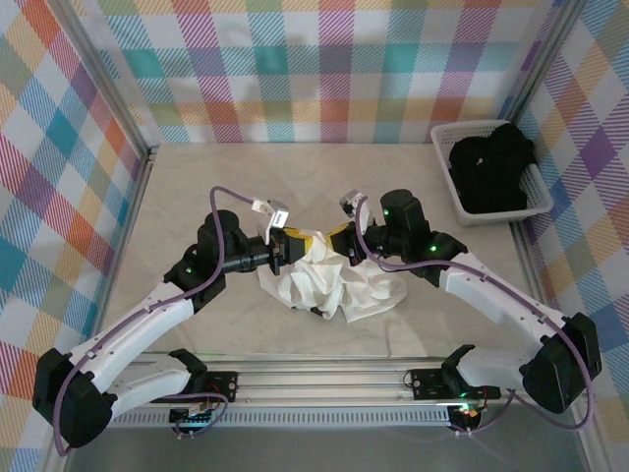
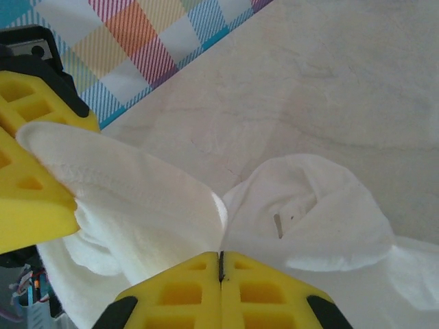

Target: Fold the inside-out t-shirt

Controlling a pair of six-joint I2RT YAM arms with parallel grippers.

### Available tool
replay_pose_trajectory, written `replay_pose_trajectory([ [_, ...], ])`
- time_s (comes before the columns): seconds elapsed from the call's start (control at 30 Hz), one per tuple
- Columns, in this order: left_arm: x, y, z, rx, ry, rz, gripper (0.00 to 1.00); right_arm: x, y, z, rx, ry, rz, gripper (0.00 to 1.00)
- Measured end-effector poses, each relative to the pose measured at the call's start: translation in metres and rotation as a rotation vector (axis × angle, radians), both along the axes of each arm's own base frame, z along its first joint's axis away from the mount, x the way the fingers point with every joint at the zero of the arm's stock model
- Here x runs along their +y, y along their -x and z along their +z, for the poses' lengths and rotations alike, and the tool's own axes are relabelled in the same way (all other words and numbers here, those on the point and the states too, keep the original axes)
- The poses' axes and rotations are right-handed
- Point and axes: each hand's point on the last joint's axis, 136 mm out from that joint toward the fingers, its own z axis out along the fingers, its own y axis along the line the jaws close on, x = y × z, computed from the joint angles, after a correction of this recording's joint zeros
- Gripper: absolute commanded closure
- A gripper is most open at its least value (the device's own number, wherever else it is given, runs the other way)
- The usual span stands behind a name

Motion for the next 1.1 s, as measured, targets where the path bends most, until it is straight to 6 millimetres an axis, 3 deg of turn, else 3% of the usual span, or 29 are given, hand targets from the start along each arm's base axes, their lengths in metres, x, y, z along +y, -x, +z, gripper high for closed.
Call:
replay_pose_trajectory([
  [0.1,0.004,-0.006,-0.006,0.013,-0.021,0.047,0.85,-0.010,-0.004,0.007,-0.001,-0.011,-0.035,1.00],
  [0.23,0.011,-0.018,-0.022,0.054,-0.074,0.126,0.81,-0.035,-0.015,0.038,-0.021,-0.098,-0.123,1.00],
  [0.37,0.018,-0.026,-0.034,0.091,-0.106,0.191,0.68,-0.035,-0.014,0.054,-0.021,-0.175,-0.115,1.00],
  [0.47,0.026,-0.031,-0.042,0.121,-0.132,0.251,0.56,-0.028,-0.015,0.047,0.031,-0.205,-0.103,1.00],
  [0.6,0.030,-0.026,-0.058,0.174,-0.186,0.300,0.51,-0.020,-0.021,0.027,0.122,-0.220,-0.105,1.00],
  [0.83,0.015,0.001,-0.074,0.214,-0.260,0.283,0.56,-0.015,-0.026,0.019,0.174,-0.234,-0.121,1.00],
  [1.1,0.002,-0.020,-0.093,0.338,-0.302,0.393,0.58,-0.015,-0.027,0.021,0.175,-0.242,-0.123,1.00],
])
